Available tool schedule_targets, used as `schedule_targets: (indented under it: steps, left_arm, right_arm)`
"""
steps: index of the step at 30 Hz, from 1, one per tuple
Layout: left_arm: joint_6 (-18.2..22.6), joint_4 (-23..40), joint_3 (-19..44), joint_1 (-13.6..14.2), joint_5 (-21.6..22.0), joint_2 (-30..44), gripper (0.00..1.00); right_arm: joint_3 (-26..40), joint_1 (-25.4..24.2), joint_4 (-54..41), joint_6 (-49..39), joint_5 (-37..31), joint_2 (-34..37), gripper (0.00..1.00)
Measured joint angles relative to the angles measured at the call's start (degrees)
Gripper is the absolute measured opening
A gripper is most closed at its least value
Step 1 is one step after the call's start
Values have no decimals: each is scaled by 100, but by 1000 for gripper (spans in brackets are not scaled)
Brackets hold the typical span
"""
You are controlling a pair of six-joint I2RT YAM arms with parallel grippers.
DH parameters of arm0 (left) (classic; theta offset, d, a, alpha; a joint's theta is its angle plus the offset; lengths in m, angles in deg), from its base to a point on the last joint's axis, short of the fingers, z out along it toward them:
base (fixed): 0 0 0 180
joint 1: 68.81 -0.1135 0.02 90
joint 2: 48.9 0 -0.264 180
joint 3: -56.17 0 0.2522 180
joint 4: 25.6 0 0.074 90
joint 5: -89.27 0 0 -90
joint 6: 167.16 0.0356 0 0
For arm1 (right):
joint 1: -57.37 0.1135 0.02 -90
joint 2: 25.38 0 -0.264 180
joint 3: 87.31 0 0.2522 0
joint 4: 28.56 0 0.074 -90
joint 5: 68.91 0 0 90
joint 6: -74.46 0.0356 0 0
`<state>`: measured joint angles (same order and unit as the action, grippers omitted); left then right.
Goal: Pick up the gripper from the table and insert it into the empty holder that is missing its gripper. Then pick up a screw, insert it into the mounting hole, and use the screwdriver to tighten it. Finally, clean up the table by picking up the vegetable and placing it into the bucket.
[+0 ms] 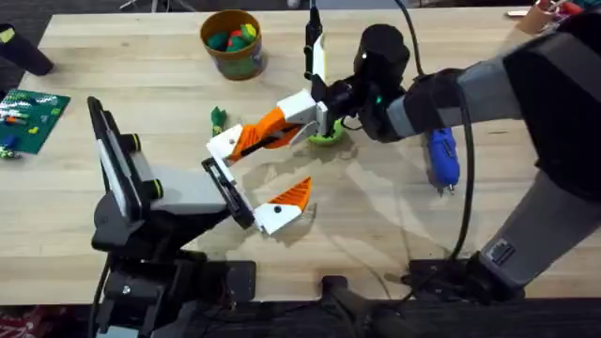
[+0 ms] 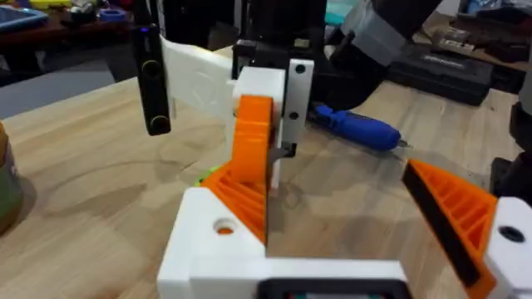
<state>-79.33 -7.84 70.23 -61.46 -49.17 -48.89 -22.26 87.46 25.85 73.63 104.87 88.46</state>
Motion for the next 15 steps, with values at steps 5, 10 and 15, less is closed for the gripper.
schedule_targets:
  steps: [5, 10, 15]
  left_arm:
    - [-22, 0, 0, -11, 22, 0, 986]
    - [-23, -2, 0, -11, 16, 0, 986]
    - [-25, -2, 0, -11, 23, -2, 986]
  right_arm:
    - [175, 36, 9, 0, 48, 122, 16]
    - [234, 130, -64, -1, 50, 143, 16]
    - [254, 160, -99, 0, 49, 141, 16]
